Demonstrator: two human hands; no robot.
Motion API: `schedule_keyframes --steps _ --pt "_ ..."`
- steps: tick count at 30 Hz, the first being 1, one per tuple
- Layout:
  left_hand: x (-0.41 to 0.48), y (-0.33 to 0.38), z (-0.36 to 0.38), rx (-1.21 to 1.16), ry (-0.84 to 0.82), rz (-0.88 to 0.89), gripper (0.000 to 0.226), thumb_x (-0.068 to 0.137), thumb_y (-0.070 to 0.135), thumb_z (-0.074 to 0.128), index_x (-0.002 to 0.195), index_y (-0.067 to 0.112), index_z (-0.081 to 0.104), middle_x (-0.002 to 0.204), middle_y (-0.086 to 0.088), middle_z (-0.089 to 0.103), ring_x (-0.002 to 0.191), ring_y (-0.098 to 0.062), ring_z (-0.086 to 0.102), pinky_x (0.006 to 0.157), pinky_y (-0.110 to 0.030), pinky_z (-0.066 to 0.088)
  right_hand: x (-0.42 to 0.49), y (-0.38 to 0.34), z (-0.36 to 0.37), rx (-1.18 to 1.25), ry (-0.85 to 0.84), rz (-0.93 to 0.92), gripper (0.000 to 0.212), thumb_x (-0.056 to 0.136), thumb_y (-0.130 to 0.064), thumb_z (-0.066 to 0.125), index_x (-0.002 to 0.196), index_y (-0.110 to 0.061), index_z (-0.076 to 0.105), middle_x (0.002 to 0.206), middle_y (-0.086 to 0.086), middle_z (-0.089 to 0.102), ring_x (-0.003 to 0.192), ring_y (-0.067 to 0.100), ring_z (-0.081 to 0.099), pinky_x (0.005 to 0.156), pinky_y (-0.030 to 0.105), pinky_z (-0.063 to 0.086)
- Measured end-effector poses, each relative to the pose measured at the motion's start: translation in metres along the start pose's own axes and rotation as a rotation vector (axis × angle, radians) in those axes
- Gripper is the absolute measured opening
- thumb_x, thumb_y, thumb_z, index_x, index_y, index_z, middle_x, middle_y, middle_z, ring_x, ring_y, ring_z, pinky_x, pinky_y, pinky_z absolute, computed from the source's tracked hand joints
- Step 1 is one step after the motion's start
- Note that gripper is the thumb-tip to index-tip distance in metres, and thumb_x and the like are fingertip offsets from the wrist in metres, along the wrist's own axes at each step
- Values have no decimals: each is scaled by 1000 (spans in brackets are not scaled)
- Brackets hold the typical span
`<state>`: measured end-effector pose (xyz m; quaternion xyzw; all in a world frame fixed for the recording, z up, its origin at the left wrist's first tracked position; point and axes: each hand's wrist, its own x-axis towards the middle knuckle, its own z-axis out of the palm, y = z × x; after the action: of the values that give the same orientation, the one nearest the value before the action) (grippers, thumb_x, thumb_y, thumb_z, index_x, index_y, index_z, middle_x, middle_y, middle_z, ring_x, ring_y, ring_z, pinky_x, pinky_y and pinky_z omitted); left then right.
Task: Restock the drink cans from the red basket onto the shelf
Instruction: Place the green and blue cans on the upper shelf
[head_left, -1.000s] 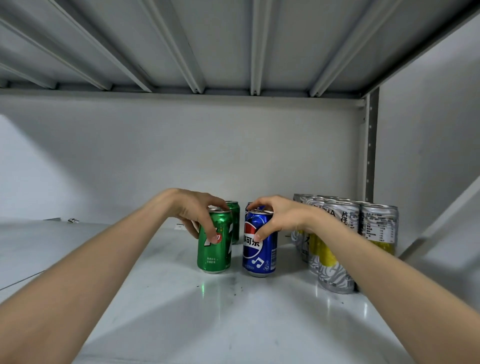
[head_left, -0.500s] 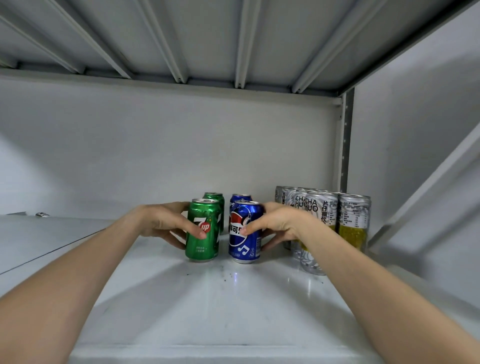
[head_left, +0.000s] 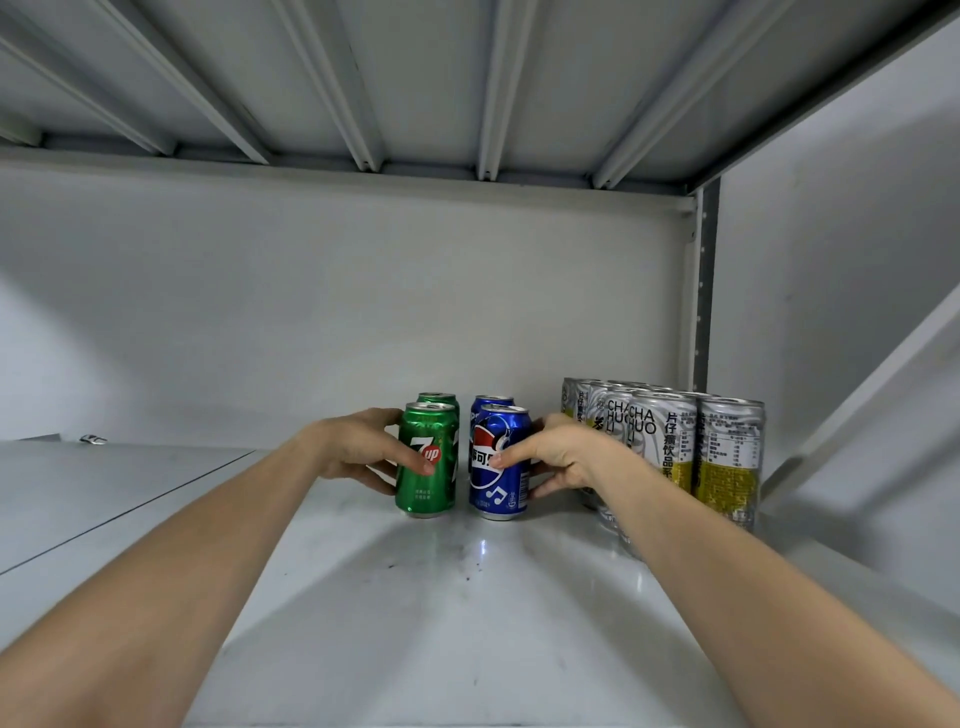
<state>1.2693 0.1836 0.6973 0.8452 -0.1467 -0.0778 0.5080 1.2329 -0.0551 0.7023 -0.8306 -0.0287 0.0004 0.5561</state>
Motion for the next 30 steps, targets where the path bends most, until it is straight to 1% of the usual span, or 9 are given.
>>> schedule_keyframes --steps 3,5,11,15,16,20,24,27,30 --pt "9 4 -4 22 11 -15 77 70 2 84 136 21 47 119 -9 68 106 -28 68 90 -45 56 12 -2 2 14 34 17 63 66 1 85 122 -3 57 119 14 65 111 28 60 82 51 53" --pt "15 4 -6 23 19 -26 80 70 1 84 137 20 46 120 -9 68 106 -28 68 89 -44 57 19 -2 3 27 48 21 65 65 1 85 123 -3 56 121 14 64 115 30 58 81 51 52" --pt "31 -3 -7 4 56 -6 79 70 3 85 135 20 45 115 -8 69 102 -24 69 89 -43 57 39 2 5 74 58 22 58 66 2 84 117 -6 59 116 12 65 111 28 59 80 48 51" --pt "41 -11 -5 -21 103 27 77 70 6 85 135 18 45 112 -9 69 100 -23 70 88 -41 58 50 6 5 118 62 14 48 66 4 84 105 -11 61 112 11 67 105 26 59 80 48 51" --pt "43 -13 -4 -24 115 36 75 71 6 85 134 17 45 110 -9 69 100 -23 69 88 -41 58 52 8 6 133 61 13 49 65 4 84 105 -11 61 113 12 67 105 27 60 79 47 52" --pt "49 -14 0 -34 136 59 73 72 7 84 134 16 46 109 -9 69 100 -23 69 88 -42 57 52 12 8 194 63 2 45 67 5 82 101 -12 58 107 12 67 97 27 62 60 37 50" --pt "52 -15 0 -34 134 60 76 72 7 84 136 17 44 109 -9 68 99 -22 69 86 -39 58 51 13 8 211 62 -14 46 69 5 82 102 -13 56 100 9 66 94 26 62 59 35 49" --pt "52 -16 0 -37 136 57 77 73 7 84 137 16 43 109 -8 68 99 -21 69 85 -38 58 50 14 8 218 63 -25 49 69 5 82 106 -13 55 100 8 66 95 26 62 62 36 51" --pt "50 -17 1 -36 146 56 77 73 8 84 137 16 43 109 -8 68 98 -20 69 81 -35 59 49 15 8 224 71 -34 50 70 5 81 108 -12 53 99 6 65 97 26 61 77 42 51"
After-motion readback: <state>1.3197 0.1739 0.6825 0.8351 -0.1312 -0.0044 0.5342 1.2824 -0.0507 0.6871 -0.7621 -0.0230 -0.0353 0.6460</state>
